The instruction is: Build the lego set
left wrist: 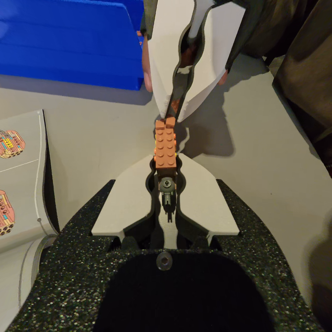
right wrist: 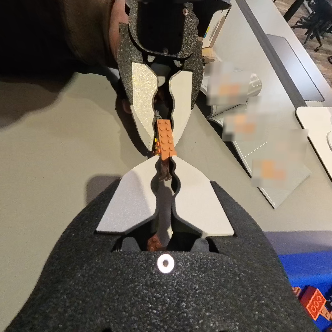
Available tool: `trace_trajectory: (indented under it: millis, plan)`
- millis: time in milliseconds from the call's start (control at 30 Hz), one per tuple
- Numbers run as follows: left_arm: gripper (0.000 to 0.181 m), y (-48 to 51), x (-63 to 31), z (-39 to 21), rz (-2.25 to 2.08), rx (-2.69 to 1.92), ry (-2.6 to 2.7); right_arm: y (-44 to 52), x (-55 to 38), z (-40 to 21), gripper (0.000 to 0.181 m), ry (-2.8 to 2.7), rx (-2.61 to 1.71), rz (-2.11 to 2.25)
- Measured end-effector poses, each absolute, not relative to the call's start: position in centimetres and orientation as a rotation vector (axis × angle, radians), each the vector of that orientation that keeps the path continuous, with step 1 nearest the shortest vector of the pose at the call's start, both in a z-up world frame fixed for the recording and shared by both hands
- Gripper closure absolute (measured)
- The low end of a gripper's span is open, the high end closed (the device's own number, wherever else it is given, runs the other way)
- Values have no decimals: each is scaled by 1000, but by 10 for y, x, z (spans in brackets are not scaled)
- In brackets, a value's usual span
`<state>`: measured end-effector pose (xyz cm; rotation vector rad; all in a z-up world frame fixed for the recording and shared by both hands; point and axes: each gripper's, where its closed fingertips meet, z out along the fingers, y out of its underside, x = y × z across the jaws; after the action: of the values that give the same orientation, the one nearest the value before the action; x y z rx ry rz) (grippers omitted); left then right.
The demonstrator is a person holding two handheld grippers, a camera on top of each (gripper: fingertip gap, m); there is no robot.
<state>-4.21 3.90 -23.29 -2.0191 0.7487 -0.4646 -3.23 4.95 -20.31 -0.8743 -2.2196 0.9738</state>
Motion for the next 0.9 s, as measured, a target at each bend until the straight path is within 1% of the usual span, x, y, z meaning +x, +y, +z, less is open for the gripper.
trace_trajectory:
  millis: [900]
  plan:
    - [161, 40, -38, -226, -494, -1969, 744, 50, -32, -199, 173, -2196, -805, 884]
